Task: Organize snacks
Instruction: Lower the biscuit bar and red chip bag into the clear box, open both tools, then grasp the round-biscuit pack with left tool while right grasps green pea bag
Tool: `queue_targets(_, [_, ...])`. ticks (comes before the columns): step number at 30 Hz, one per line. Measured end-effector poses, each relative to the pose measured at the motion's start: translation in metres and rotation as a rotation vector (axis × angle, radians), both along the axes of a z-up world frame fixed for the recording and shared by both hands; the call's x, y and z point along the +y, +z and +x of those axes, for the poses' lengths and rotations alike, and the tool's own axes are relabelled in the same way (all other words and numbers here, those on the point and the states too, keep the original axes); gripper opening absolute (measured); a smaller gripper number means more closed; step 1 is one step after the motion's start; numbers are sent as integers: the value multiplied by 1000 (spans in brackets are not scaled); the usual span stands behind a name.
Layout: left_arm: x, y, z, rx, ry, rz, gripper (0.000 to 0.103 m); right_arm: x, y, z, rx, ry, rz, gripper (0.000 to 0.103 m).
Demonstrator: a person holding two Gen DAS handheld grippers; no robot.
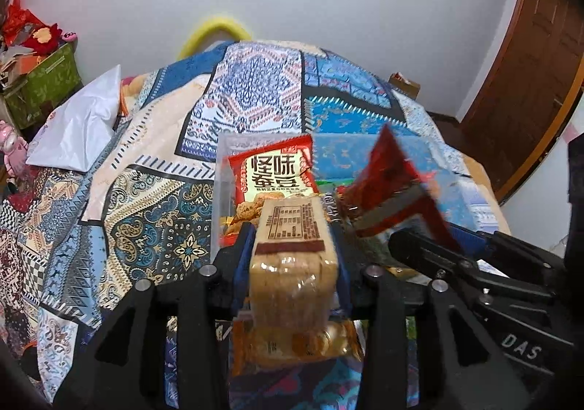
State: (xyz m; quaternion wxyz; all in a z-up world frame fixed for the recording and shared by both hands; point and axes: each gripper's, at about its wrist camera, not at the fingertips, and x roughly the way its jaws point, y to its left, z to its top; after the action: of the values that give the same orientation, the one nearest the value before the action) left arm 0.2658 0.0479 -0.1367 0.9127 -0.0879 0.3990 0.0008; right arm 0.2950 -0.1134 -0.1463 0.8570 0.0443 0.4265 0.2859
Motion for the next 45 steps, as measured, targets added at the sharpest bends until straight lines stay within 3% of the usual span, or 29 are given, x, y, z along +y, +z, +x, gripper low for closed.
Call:
queue_targets(3, [1,19,-17,-55,3,5,57,-4,5,-9,-13,-6,-13,44])
queue_targets(8, [2,41,-40,-95,3,18,59,-7,15,-28,-56,9,-51,48])
queue_targets(13, [6,44,-59,-96,19,45,63,-12,18,-44,-83,5,-73,57])
queue_targets(21, [16,17,-81,-23,24,76,63,-20,0,-60,-46,-4,-87,67])
queue_targets(30, [24,-38,-77,107,26,49,64,-19,-43,-52,66,-2,-131,67])
queue_targets(37, [20,-55,-61,132,1,33,63,-6,-61,-39,108,20,-159,67])
queue_targets(40, [17,-61,-52,147,-12,21,64,1,-66,-37,105,36,-175,74])
queue_targets(45, [10,-69,-38,174,-41,-4,63,4,-70,-38,75,49,-215,75])
